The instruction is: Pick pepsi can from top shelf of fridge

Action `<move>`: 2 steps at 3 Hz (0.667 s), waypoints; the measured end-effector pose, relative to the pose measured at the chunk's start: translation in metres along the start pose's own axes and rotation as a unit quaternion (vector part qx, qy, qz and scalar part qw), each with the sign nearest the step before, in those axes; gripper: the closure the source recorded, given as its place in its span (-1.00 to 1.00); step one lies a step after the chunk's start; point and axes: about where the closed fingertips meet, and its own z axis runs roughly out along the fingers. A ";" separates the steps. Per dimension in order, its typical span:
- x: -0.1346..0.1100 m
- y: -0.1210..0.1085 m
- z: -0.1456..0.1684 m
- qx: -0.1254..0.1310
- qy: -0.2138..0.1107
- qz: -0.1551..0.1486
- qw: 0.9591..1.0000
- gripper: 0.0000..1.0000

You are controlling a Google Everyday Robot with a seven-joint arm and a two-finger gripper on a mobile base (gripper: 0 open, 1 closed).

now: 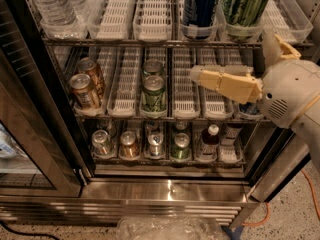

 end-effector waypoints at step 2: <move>-0.017 0.007 0.026 0.004 -0.020 0.012 1.000 -1.00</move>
Offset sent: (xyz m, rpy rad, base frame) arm 0.0119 0.0177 0.0072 0.0484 -0.0105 0.0076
